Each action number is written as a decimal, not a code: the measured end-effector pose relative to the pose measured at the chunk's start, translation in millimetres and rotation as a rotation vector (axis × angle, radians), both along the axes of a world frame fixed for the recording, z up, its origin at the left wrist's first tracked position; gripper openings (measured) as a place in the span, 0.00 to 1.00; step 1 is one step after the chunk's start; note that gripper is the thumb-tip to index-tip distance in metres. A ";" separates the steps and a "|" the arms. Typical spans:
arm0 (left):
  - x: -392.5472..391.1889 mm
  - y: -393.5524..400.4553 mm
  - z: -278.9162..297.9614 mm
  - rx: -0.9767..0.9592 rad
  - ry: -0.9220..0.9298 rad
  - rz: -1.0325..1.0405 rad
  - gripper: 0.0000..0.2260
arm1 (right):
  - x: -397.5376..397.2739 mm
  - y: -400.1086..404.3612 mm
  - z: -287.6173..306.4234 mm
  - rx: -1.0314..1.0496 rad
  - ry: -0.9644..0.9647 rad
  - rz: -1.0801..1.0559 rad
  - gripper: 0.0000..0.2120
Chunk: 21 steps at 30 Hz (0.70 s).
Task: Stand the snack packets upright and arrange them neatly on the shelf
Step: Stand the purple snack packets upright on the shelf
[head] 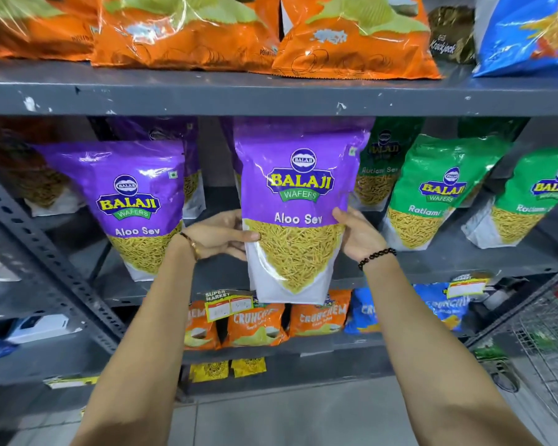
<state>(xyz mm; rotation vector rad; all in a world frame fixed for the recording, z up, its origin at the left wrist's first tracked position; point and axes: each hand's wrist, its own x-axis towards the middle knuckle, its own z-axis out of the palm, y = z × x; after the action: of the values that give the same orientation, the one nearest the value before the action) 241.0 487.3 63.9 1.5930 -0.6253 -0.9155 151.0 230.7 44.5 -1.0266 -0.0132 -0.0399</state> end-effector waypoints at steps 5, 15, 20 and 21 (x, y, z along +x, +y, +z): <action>1.6 7.8 12.3 -0.010 -0.022 -0.043 0.33 | 6.2 0.4 12.3 -0.036 -0.052 0.042 0.24; 26.5 -14.8 -20.9 0.025 -0.150 0.270 0.11 | 37.9 5.8 1.6 -0.131 -0.002 -0.133 0.23; 43.4 -23.2 -48.3 0.047 -0.239 0.426 0.10 | 55.9 8.3 -17.7 -0.234 0.085 -0.270 0.08; 44.2 -22.8 -53.6 0.047 -0.264 0.456 0.10 | 56.4 6.1 -24.1 -0.257 0.117 -0.267 0.09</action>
<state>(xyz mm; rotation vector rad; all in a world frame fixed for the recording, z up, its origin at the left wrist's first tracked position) 285.1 464.5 10.3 1.8156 -0.3937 -0.3877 207.4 236.7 20.5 -1.2808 0.2307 -0.2260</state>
